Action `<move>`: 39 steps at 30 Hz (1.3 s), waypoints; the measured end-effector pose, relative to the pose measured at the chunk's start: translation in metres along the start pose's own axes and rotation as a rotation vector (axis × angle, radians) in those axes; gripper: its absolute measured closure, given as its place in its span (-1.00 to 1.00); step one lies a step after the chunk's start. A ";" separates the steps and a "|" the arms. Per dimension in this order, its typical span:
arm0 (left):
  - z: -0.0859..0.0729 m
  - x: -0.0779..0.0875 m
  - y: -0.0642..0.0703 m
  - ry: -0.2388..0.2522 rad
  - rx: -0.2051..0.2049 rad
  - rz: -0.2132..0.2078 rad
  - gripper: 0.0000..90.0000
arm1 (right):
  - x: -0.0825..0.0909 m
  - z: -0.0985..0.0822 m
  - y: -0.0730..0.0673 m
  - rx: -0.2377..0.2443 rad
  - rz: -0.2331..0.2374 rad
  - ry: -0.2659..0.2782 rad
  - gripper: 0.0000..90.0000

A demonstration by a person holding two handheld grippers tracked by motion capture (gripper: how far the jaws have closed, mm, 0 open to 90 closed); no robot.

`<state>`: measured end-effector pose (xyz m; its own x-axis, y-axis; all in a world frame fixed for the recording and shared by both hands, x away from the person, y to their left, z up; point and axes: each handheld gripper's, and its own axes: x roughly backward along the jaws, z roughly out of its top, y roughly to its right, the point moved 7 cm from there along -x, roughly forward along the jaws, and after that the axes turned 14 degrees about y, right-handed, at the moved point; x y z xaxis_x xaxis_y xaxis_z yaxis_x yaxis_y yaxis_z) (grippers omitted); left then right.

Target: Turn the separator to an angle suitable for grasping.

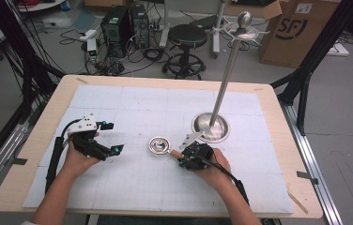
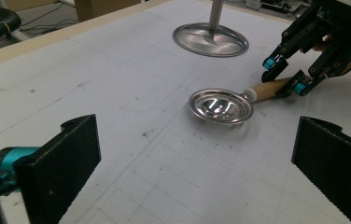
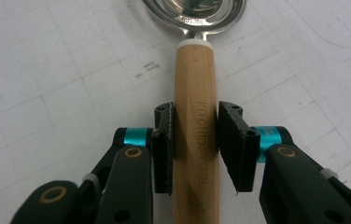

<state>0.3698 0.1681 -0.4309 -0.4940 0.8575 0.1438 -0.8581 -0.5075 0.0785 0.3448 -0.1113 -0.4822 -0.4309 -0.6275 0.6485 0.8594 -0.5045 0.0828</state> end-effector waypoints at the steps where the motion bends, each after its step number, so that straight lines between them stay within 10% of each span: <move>1: 0.000 0.000 0.000 0.000 0.000 0.000 -0.96 | 0.000 0.000 0.000 0.000 0.000 0.000 0.50; 26: 0.001 0.001 0.000 0.007 0.001 -0.003 -0.96 | 0.006 -0.004 0.000 -0.082 0.084 -0.014 0.40; 39: 0.005 0.001 0.001 0.014 -0.004 -0.002 -0.96 | -0.003 0.003 -0.013 0.031 0.102 -0.005 0.47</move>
<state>0.3689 0.1684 -0.4258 -0.4944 0.8594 0.1304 -0.8594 -0.5058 0.0752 0.3353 -0.1009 -0.4836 -0.3397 -0.6716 0.6584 0.9069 -0.4195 0.0400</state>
